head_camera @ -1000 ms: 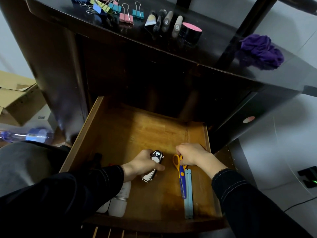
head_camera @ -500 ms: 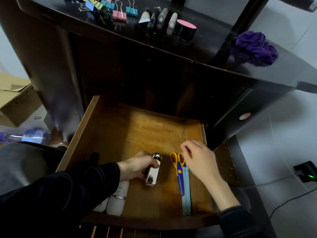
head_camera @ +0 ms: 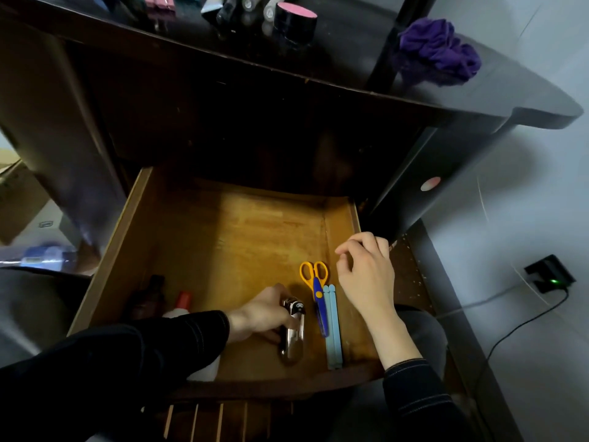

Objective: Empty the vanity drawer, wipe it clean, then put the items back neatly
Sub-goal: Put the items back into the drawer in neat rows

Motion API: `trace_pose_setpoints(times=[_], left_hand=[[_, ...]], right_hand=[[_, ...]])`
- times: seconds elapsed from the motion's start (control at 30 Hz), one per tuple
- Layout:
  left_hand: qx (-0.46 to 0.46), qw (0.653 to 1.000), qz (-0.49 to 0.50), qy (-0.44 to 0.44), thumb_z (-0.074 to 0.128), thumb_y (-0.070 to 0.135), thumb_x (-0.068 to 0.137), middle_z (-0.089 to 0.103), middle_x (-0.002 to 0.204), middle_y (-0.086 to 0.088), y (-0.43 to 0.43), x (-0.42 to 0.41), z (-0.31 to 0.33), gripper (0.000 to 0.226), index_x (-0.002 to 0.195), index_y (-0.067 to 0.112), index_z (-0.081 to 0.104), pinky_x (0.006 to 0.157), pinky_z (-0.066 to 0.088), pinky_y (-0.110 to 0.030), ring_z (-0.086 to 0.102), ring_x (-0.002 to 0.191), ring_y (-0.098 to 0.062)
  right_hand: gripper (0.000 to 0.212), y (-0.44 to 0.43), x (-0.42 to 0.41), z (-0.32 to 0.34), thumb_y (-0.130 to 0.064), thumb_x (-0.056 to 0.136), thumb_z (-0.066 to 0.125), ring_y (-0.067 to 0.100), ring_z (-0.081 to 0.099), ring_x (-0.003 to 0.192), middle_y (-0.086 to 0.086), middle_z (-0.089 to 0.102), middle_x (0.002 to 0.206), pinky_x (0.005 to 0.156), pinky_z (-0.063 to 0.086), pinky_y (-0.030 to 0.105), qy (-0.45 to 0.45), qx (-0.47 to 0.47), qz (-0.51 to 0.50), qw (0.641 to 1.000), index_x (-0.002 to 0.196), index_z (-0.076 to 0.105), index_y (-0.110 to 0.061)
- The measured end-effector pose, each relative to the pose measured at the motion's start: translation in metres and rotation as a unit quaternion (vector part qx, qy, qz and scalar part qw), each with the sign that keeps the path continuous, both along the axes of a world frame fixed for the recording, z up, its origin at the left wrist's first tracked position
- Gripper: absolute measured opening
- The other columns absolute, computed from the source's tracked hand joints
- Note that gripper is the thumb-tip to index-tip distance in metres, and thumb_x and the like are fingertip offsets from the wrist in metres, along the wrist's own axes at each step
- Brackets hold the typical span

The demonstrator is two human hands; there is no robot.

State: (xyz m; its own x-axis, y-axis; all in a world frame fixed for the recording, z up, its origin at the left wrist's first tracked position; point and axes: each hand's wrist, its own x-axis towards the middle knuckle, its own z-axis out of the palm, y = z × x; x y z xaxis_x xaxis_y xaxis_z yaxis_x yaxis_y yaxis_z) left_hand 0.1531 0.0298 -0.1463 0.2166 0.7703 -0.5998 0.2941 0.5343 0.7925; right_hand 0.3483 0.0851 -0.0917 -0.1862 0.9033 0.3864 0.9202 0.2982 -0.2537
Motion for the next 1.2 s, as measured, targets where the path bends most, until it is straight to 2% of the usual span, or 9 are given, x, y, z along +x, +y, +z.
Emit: trace_pose_setpoints(times=[0.1, 0.2, 0.43, 0.57, 0.7, 0.83, 0.97, 1.1, 1.2], left_hand=[[0.023, 1.000, 0.016, 0.006, 0.075, 0.011, 0.085, 0.064, 0.101, -0.007, 0.001, 0.014, 0.001, 0.040, 0.115, 0.019, 0.049, 0.063, 0.061, -0.030, 0.067, 0.085, -0.017], [0.043, 0.998, 0.022, 0.030, 0.072, 0.011, 0.087, 0.064, 0.099, -0.008, 0.002, 0.024, 0.000, 0.030, 0.109, 0.014, 0.051, 0.068, 0.062, -0.035, 0.067, 0.086, -0.019], [0.090, 0.992, -0.026, 0.088, 0.063, 0.010, 0.090, 0.059, 0.105, -0.003, 0.000, 0.026, -0.007, 0.038, 0.124, 0.015, 0.045, 0.071, 0.062, -0.042, 0.065, 0.091, -0.019], [0.091, 0.991, -0.041, 0.092, 0.058, 0.008, 0.089, 0.060, 0.096, -0.003, -0.001, 0.029, -0.009, 0.030, 0.116, 0.015, 0.048, 0.057, 0.061, -0.032, 0.065, 0.079, -0.016], [0.110, 0.985, -0.055, 0.119, 0.058, 0.008, 0.084, 0.052, 0.100, -0.002, -0.002, 0.030, -0.009, 0.025, 0.104, 0.019, 0.046, 0.044, 0.042, -0.014, 0.056, 0.076, -0.012], [0.149, 0.968, -0.087, 0.183, 0.063, 0.017, 0.080, 0.042, 0.103, 0.002, -0.003, 0.028, -0.010, 0.029, 0.105, 0.019, 0.048, 0.060, 0.039, -0.020, 0.049, 0.087, -0.014], [0.117, 0.974, -0.086, 0.174, 0.066, 0.018, 0.079, 0.057, 0.091, -0.001, -0.003, 0.027, -0.011, 0.025, 0.101, 0.013, 0.055, 0.052, 0.046, -0.028, 0.056, 0.073, -0.012], [0.032, 0.994, -0.052, 0.093, 0.061, 0.010, 0.084, 0.064, 0.083, -0.012, -0.006, 0.031, -0.013, 0.007, 0.088, 0.010, 0.054, 0.048, 0.058, -0.034, 0.068, 0.057, -0.021], [-0.014, 0.998, -0.028, 0.054, 0.058, 0.009, 0.088, 0.067, 0.086, -0.016, -0.006, 0.032, -0.012, 0.005, 0.091, 0.007, 0.055, 0.050, 0.059, -0.035, 0.071, 0.054, -0.024]], right_hand=[[0.009, -0.001, -0.001, 0.000, -0.012, 0.088, 0.067, 0.020, 0.050, 0.107, -0.001, 0.060, 0.108, 0.070, 0.054, 0.030, -0.001, -0.004, -0.004, 1.000, 0.091, 0.073, -0.018], [0.009, -0.001, -0.001, 0.000, -0.013, 0.088, 0.067, 0.021, 0.050, 0.108, 0.000, 0.060, 0.108, 0.071, 0.054, 0.031, -0.006, -0.001, -0.006, 1.000, 0.091, 0.073, -0.018], [0.008, -0.002, -0.001, 0.000, -0.013, 0.088, 0.067, 0.023, 0.051, 0.108, 0.001, 0.060, 0.108, 0.073, 0.054, 0.032, -0.013, -0.003, -0.003, 1.000, 0.090, 0.073, -0.018], [0.008, -0.001, -0.001, -0.001, -0.013, 0.088, 0.068, 0.022, 0.050, 0.107, 0.002, 0.060, 0.107, 0.073, 0.051, 0.029, -0.015, 0.003, -0.002, 1.000, 0.090, 0.073, -0.017], [0.008, -0.001, -0.001, -0.002, -0.012, 0.087, 0.068, 0.023, 0.050, 0.106, 0.003, 0.061, 0.107, 0.071, 0.052, 0.030, -0.017, 0.004, -0.002, 1.000, 0.090, 0.073, -0.017], [0.009, -0.002, -0.002, -0.001, -0.012, 0.088, 0.067, 0.024, 0.050, 0.109, 0.002, 0.061, 0.109, 0.072, 0.052, 0.031, -0.016, -0.004, -0.007, 1.000, 0.091, 0.073, -0.018], [0.008, -0.004, -0.003, -0.001, -0.013, 0.088, 0.067, 0.023, 0.050, 0.108, 0.002, 0.060, 0.109, 0.073, 0.051, 0.029, -0.013, -0.006, -0.008, 1.000, 0.091, 0.073, -0.018], [0.008, -0.005, -0.004, 0.000, -0.013, 0.088, 0.068, 0.023, 0.050, 0.109, 0.003, 0.061, 0.110, 0.073, 0.050, 0.029, -0.011, -0.008, -0.010, 1.000, 0.091, 0.074, -0.018], [0.008, -0.005, -0.004, 0.000, -0.013, 0.088, 0.068, 0.023, 0.050, 0.108, 0.003, 0.061, 0.110, 0.073, 0.049, 0.028, -0.010, -0.010, -0.012, 1.000, 0.091, 0.074, -0.018]])
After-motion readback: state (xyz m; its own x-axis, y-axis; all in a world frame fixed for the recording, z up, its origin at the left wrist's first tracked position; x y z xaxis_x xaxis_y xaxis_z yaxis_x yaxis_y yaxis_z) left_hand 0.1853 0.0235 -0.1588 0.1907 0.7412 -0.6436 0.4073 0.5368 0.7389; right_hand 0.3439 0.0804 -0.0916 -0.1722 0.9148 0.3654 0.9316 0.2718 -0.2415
